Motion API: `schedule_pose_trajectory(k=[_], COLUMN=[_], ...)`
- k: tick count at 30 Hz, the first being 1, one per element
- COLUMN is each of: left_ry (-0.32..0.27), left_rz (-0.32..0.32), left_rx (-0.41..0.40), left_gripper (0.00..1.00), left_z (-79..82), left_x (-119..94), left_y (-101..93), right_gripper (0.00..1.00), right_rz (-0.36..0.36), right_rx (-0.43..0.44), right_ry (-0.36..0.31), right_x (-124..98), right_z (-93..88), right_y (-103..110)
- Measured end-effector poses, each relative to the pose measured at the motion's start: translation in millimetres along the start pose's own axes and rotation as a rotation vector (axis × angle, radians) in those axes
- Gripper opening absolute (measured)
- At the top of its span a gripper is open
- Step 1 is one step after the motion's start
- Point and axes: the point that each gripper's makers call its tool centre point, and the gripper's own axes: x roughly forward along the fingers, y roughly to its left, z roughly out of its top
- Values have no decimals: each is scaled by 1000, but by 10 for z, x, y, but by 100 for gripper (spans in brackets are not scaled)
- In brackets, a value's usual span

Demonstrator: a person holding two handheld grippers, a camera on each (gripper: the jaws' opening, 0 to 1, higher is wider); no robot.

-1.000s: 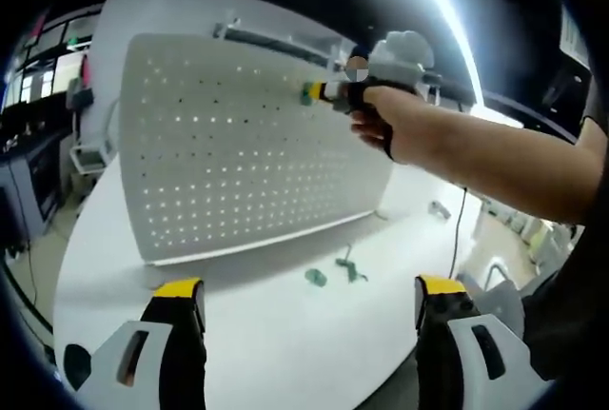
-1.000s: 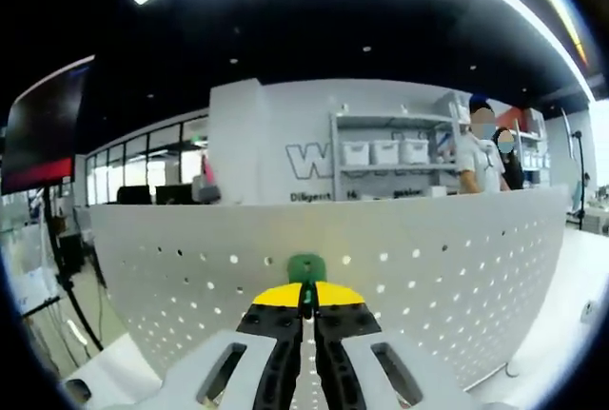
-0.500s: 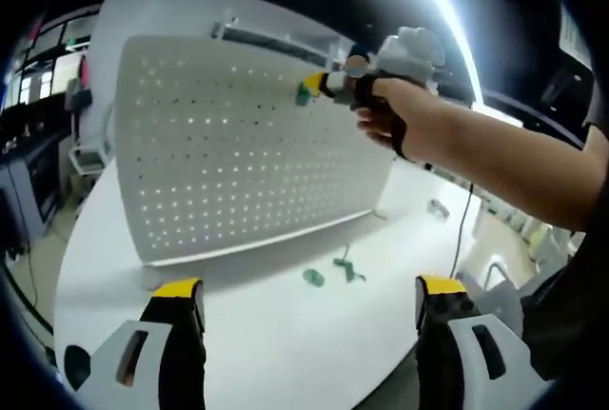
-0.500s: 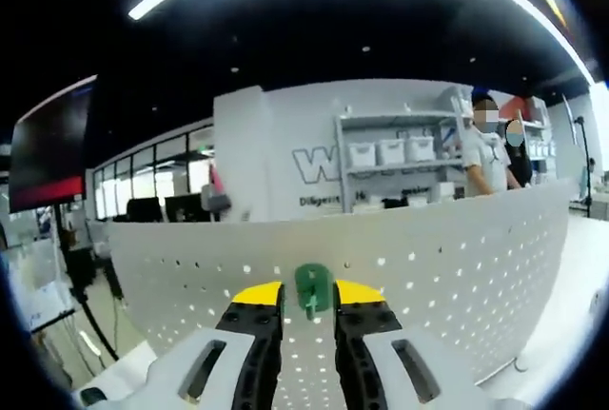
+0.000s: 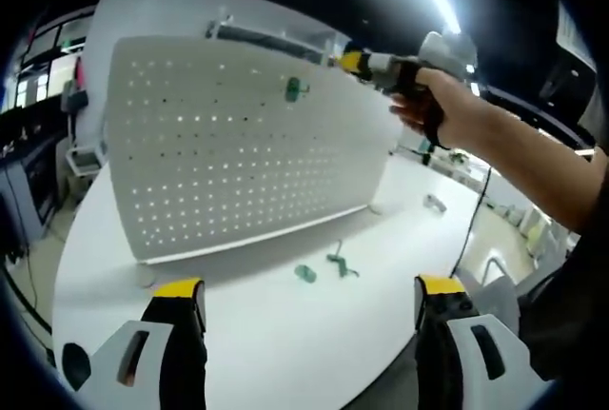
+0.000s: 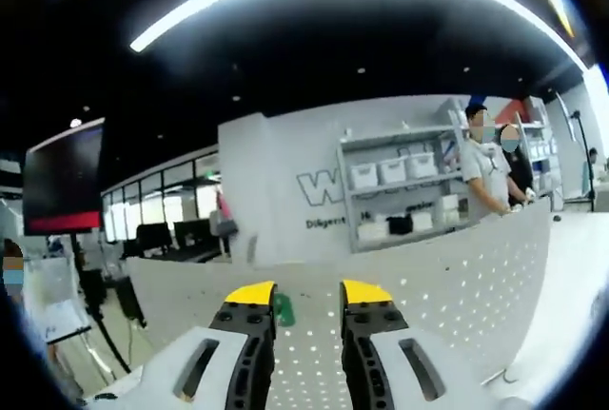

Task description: Insert the hook assembly into the mounting plate slot until the hook locks in place.

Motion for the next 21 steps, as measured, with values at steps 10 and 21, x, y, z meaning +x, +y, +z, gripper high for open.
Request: schedule_pose_trajectory(k=[10, 21], left_ry=[13, 25], left_rz=[-10, -17], left_rx=[18, 15], left_gripper=[91, 90], left_z=[-24, -81], left_x=[10, 44], left_y=[-91, -172], right_gripper=[23, 22], right_rz=[104, 149], right_rx=[-17, -54], right_ry=[119, 288], right_x=[-413, -916], right_z=[-453, -1116], right_y=[141, 106])
